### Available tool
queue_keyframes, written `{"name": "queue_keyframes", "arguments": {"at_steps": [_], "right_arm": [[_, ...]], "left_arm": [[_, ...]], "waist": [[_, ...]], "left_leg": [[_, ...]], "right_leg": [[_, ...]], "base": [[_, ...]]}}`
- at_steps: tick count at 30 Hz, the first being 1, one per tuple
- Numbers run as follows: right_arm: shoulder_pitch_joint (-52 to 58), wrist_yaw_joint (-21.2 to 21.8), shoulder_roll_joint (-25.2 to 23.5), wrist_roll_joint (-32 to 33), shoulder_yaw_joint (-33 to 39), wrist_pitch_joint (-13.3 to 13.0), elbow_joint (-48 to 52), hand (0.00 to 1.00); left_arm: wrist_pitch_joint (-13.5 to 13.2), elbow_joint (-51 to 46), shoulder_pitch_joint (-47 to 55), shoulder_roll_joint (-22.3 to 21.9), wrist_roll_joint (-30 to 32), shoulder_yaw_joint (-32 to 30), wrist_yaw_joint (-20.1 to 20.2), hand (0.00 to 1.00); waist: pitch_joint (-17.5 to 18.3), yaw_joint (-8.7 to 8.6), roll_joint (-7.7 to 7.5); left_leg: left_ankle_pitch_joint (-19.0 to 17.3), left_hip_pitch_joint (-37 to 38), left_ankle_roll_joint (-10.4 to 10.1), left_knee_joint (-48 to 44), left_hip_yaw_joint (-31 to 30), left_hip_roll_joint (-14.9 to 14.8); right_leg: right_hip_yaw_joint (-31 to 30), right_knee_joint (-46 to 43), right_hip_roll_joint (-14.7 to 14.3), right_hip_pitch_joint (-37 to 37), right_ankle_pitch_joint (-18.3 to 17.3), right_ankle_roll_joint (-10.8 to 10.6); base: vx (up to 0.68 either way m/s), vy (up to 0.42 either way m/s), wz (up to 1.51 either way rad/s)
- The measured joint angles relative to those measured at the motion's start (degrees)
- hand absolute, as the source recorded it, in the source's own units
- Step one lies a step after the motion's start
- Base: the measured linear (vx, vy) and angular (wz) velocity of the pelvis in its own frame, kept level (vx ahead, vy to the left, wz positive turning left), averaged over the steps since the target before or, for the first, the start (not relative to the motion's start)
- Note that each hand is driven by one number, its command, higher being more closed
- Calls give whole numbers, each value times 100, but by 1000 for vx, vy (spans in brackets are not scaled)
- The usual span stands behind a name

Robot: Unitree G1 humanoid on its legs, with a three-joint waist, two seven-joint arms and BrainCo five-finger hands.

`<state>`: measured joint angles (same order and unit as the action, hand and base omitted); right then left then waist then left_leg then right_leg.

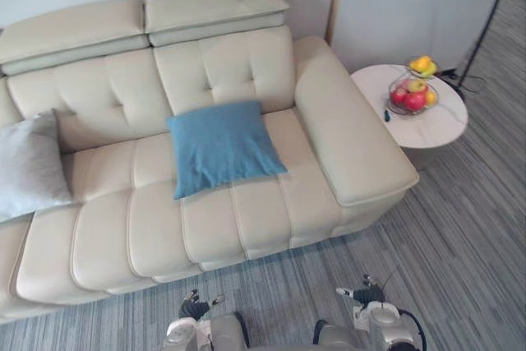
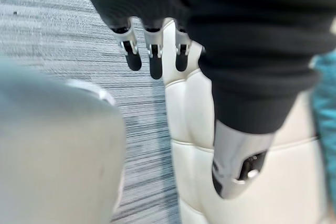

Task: Pick up cushions and gather them together orderly.

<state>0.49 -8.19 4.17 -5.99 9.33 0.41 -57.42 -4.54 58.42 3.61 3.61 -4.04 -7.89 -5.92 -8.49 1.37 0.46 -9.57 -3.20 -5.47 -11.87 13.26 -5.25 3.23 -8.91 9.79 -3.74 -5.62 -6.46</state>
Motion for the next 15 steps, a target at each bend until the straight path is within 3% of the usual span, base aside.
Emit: {"name": "queue_keyframes", "arguments": {"at_steps": [3,7,10,15], "right_arm": [[69,45,-5,-40,161,19,0,0],[78,53,-12,-36,205,17,-12,0],[96,59,-25,-24,402,7,-209,0],[85,69,-79,-10,432,8,-211,0]], "left_arm": [[31,80,3,8,55,1,2,0],[41,90,22,-15,65,-2,26,0],[43,171,54,-47,118,-25,74,0],[82,196,56,-191,175,-385,111,0]], "waist": [[65,-110,-71],[87,-121,-5],[209,-111,109],[236,-99,116]], "left_leg": [[273,230,172,528,97,253],[402,315,228,626,76,338],[454,547,174,813,83,237],[450,746,104,929,488,60]], "right_leg": [[44,426,140,185,353,-8],[99,561,151,293,395,-15],[117,665,15,435,392,-11],[-243,682,-194,340,452,80]], "base": [[-15,141,-15],[36,47,4],[58,-57,-3],[2,-50,-41]]}}
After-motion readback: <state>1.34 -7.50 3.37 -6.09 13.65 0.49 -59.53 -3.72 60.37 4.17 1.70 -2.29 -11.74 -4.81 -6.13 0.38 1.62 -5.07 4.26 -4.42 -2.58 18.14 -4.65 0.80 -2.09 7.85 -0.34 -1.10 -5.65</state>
